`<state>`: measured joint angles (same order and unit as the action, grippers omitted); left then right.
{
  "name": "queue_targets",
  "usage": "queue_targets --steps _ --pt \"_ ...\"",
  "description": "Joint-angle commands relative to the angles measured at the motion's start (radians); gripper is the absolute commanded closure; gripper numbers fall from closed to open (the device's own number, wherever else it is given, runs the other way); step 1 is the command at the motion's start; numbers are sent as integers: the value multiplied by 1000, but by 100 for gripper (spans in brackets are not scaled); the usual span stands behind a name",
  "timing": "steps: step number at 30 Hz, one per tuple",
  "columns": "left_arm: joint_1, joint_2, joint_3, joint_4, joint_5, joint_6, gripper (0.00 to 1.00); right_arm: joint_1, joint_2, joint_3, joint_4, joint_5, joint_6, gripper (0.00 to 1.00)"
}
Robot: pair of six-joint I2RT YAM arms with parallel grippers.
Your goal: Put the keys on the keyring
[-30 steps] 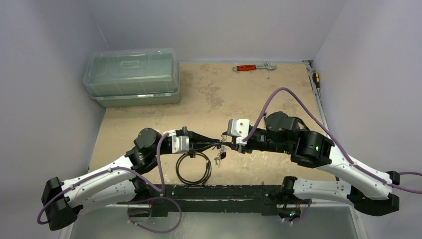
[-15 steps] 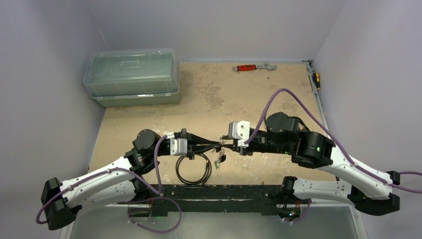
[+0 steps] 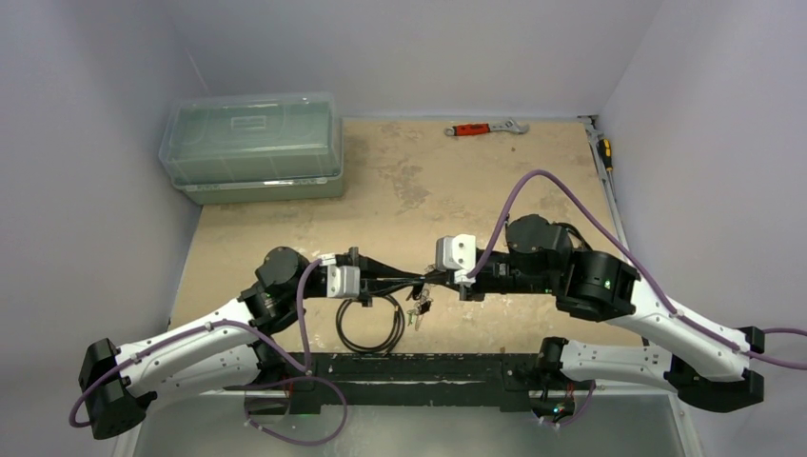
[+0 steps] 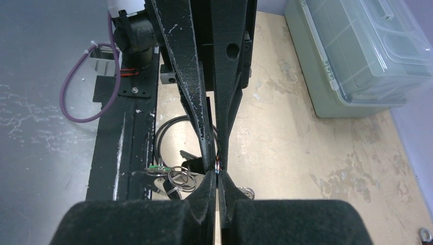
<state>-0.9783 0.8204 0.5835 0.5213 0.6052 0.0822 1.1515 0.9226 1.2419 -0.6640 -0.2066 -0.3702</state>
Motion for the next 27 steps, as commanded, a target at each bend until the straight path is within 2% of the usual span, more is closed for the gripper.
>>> queue_targets --steps 1,5,6,9,11,14,23,27 --pt "-15 2 52 89 30 3 100 4 1 15 69 -47 1 100" --pt "-15 5 52 98 27 1 100 4 -41 -19 154 -29 8 100" --pt "-16 5 51 97 25 1 95 4 -52 -25 171 -20 11 100" --pt "-14 -2 47 96 9 6 73 4 -91 -43 209 3 19 100" --pt "-14 -13 39 93 -6 12 65 4 -117 -57 238 26 20 100" --pt "-16 -28 23 90 -33 21 64 4 -154 -74 276 53 22 100" --pt "-16 -12 -4 213 -57 -20 71 4 -186 -87 296 36 33 100" --pt "-15 23 7 232 -41 -32 62 4 -183 -85 294 35 31 100"
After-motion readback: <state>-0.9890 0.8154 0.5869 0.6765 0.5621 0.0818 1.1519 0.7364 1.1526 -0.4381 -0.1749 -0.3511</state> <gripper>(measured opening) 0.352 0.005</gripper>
